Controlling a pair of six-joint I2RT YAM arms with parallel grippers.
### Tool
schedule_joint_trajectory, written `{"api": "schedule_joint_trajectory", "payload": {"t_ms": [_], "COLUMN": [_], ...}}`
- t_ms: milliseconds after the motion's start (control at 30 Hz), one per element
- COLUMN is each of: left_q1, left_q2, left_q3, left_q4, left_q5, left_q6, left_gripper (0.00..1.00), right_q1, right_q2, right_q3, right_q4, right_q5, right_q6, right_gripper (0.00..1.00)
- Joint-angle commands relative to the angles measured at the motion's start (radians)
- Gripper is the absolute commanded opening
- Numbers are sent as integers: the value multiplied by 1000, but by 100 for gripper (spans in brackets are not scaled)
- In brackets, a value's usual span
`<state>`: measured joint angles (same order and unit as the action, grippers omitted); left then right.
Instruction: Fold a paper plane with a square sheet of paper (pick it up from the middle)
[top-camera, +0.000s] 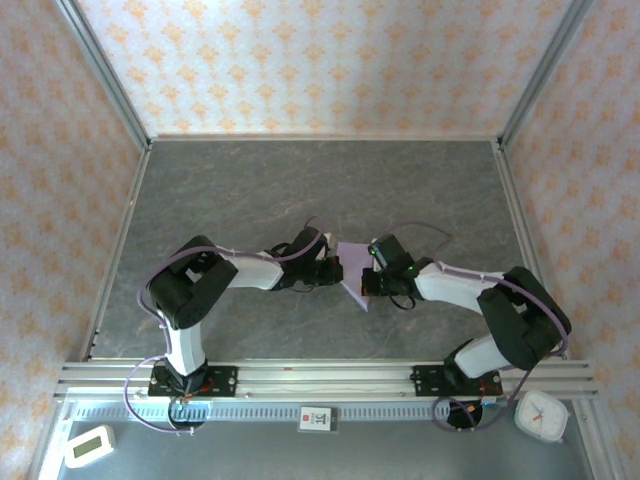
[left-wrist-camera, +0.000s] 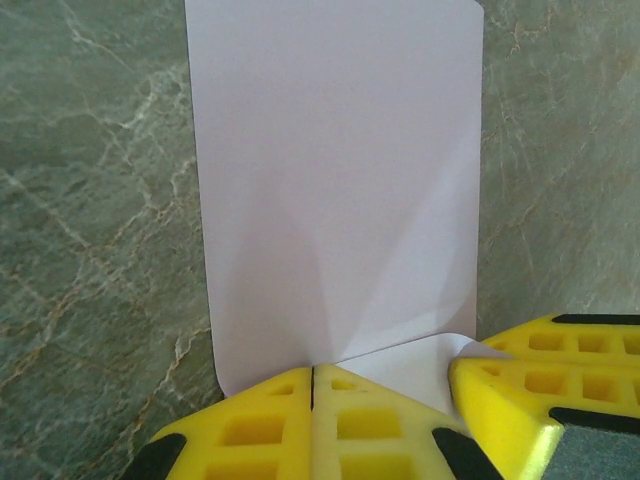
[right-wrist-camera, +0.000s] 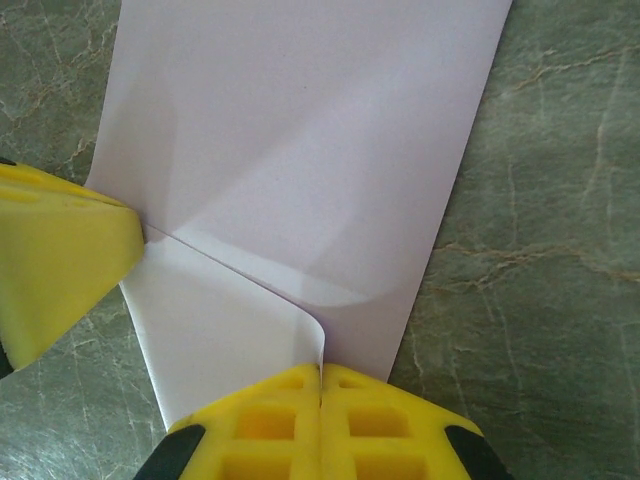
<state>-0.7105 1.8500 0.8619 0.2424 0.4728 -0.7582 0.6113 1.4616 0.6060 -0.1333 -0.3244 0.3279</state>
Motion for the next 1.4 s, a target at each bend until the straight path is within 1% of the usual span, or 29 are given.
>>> {"api": "schedule_joint_trajectory", "payload": {"t_ms": [0,133,267,367,533,733,900,1133,1367], "left_q1": [11,-6,-57,-97,-121,-124,-124,-119,-75], "left_q2": [-32,-114,-141,-123,-53,-6,-39,-123,-74], "left_q3": [-11,2,-9,-20,-38,-69,-85,-34,30], "left_q4": [-33,-70,-53,-22,42,63,53,21,40], "left_q5": [-42,-30,-7,-7,-2,-22,-29,-49,-31], "left_q6": [33,39,3,-21,-58,-55,-55,-71,-71], "left_gripper": [0,0,0,0,0,0,0,0,0], "right_q1": [-3,-3,-4,-4,-4,-3,-3,-3,-3], "right_q2": [62,68,65,66,68,70,74,76,77], "right_q3": [-52,-52,-52,-51,-52,-51,-51,-52,-52], "right_q4": [-98,-98,-97,-98,-97,-99,-100,-96,-95], "right_q5": [27,25,25,25,23,18,14,12,13], "right_q6": [-8,-9,-10,-9,-10,-11,-13,-13,-13], "right_gripper": [0,0,0,0,0,0,0,0,0]}}
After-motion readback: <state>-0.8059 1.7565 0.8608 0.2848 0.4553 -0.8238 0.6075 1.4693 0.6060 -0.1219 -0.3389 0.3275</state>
